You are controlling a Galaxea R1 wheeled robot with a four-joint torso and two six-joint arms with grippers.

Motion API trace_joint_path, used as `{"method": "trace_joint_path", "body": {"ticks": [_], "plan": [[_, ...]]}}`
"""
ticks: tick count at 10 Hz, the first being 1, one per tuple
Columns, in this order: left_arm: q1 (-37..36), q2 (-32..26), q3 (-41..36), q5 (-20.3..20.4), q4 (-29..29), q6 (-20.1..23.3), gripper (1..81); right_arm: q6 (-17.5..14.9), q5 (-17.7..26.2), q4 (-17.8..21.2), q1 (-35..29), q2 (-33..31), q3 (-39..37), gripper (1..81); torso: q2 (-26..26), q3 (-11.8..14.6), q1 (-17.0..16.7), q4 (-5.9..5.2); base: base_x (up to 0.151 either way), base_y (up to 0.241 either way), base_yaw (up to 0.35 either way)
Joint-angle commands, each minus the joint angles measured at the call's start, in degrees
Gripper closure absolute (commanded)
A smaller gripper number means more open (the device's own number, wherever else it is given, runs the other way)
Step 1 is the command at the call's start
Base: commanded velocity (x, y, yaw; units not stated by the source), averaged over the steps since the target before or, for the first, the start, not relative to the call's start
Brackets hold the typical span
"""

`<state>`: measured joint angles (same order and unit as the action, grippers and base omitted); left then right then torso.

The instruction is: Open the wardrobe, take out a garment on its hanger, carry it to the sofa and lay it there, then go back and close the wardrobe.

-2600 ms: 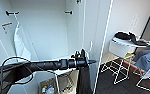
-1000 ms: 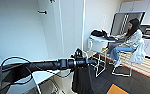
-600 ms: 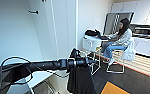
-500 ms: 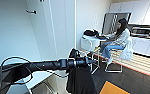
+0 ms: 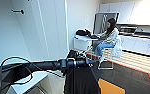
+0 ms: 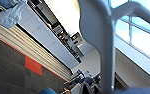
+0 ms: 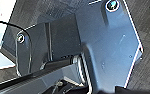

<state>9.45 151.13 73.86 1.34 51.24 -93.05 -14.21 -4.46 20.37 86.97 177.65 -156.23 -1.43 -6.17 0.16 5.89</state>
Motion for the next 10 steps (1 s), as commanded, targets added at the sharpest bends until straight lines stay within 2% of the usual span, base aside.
{"method": "trace_joint_path", "body": {"ticks": [1, 10], "plan": [[-10.54, 0.23, -1.53, 1.12, 1.67, 1.21, 81.1, -0.2, 3.84, 0.37, -2.36, 0.71, 0.42, 1.0, 0.0, 0.0, 0.0, 0.0, 0.0, 0.0, -0.233], [-10.63, 0.23, -1.79, 1.12, 1.76, 1.21, 81.1, -0.2, 3.76, 0.28, -2.28, 0.71, 0.42, 1.0, 0.0, 0.0, 0.0, 0.0, 0.0, 0.0, -0.236]]}}
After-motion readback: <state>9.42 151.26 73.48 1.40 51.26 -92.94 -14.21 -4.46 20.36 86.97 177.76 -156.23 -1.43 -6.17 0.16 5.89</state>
